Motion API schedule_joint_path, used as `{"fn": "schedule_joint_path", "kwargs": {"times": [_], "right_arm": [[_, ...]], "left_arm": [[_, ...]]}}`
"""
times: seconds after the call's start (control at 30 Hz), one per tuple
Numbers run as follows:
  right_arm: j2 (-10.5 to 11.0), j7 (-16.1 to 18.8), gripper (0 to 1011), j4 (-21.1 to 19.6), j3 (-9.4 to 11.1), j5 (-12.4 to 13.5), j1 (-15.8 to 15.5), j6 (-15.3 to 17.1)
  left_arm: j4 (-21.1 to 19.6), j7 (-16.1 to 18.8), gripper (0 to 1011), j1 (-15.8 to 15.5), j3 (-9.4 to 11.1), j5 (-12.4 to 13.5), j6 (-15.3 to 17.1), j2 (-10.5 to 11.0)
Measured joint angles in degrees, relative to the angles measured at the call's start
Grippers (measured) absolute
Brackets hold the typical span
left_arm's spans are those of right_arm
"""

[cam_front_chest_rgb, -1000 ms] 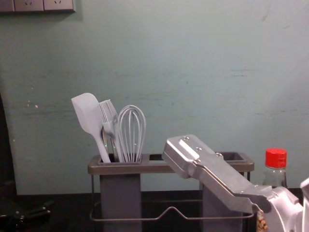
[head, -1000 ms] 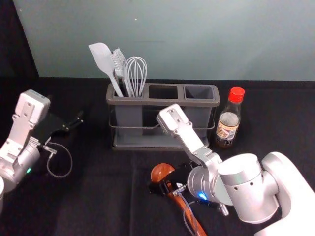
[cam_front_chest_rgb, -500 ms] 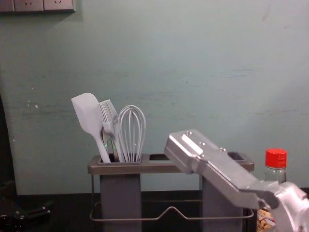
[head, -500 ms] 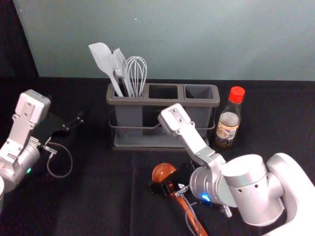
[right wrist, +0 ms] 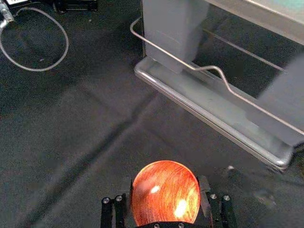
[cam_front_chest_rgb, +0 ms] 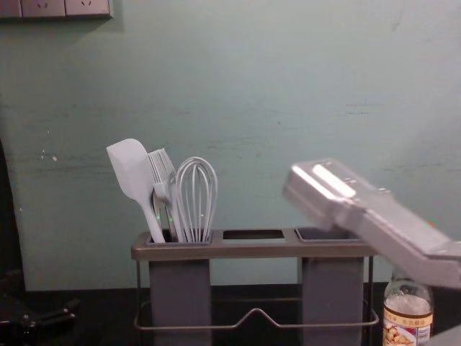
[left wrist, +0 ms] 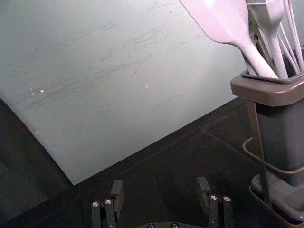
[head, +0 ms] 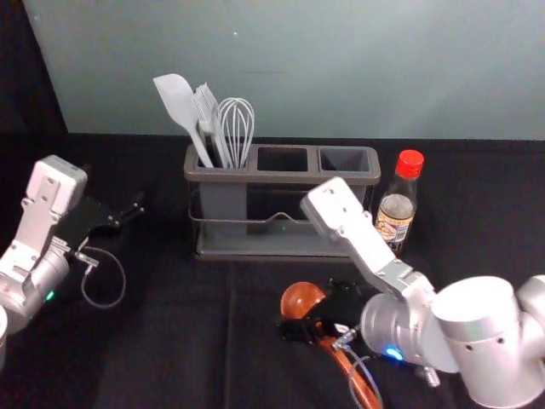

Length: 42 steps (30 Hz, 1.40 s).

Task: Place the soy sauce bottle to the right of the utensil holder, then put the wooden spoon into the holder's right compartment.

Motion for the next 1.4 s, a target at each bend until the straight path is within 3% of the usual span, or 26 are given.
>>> {"fn": "schedule_joint_path", "kwargs": {"times": [0.23, 0.43, 0.6, 0.7, 0.93, 1.13, 1.4], "right_arm": [[3.31, 2.27, 840, -3.6, 2.75, 0.54, -2.87, -0.99], [6.35, 3.07, 840, -6.34, 6.15, 2.78, -6.8, -6.72], [7.78, 1.17, 840, -7.91, 7.61, 3.3, -10.18, -13.13], [7.87, -1.74, 840, -8.28, 9.01, 4.08, -13.39, -21.14], [7.26, -5.69, 840, -7.21, 11.06, 6.96, -17.76, -34.72], [7.35, -7.16, 840, -6.73, 11.98, 9.51, -19.55, -42.15], [7.31, -9.7, 840, -7.71, 12.73, 11.13, -20.7, -49.0]], "left_arm": [[0.0, 0.0, 1005, 0.0, 0.0, 0.0, 0.0, 0.0], [0.0, 0.0, 1005, 0.0, 0.0, 0.0, 0.0, 0.0], [0.0, 0.0, 1005, 0.0, 0.0, 0.0, 0.0, 0.0], [0.0, 0.0, 1005, 0.0, 0.0, 0.0, 0.0, 0.0], [0.0, 0.0, 1005, 0.0, 0.0, 0.0, 0.0, 0.0], [0.0, 0.0, 1005, 0.0, 0.0, 0.0, 0.0, 0.0], [0.0, 0.0, 1005, 0.0, 0.0, 0.0, 0.0, 0.0]]}}
